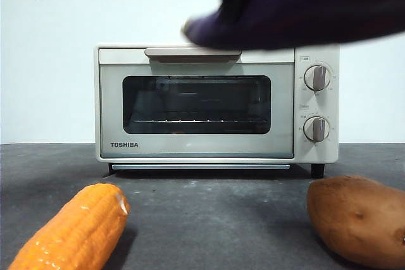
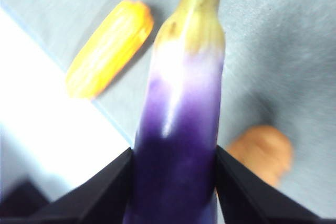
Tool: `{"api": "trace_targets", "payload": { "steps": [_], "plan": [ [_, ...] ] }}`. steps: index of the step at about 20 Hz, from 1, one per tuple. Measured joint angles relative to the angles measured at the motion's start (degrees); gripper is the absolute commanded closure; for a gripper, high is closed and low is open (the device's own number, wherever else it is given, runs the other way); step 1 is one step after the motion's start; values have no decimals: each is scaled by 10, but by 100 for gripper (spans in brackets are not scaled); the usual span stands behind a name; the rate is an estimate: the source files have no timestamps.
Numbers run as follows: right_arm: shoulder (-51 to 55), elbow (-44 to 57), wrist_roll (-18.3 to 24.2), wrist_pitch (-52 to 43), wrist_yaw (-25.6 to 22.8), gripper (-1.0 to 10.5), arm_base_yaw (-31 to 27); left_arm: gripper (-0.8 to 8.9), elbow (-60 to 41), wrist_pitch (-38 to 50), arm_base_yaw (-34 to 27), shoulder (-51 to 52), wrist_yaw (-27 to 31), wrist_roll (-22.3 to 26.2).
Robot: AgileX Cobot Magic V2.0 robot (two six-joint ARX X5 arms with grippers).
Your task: Take the eggplant from the table,put the eggplant in the oven
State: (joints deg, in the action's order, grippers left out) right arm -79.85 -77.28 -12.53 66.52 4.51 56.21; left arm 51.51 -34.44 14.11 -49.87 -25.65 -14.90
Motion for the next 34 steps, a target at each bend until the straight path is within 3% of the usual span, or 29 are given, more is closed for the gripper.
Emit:
{"api": "trace_targets", "payload": {
  "steps": [3, 7, 13, 18, 25, 29, 34],
  "plan": [
    [63, 0, 47, 39, -3, 777, 0, 808, 49, 16, 42, -66, 14, 0],
    [129, 0, 82, 75, -57, 777, 0, 808, 132, 21, 87, -171, 39, 8],
    [218, 0, 92, 98, -134, 777, 0, 807, 271, 20, 135, -326, 87, 40],
    [278, 0, 90, 98, -136, 777, 0, 808, 329, 25, 157, -413, 124, 60],
    [311, 0, 87, 98, -153, 777, 0, 808, 338, 7, 168, -439, 153, 76],
    [310, 0, 87, 98, -164, 777, 0, 808, 348, -58, 188, -437, 126, 80],
    [310, 0, 87, 98, -164, 777, 0, 808, 345, -230, 233, -447, 76, 86]
  ]
}}
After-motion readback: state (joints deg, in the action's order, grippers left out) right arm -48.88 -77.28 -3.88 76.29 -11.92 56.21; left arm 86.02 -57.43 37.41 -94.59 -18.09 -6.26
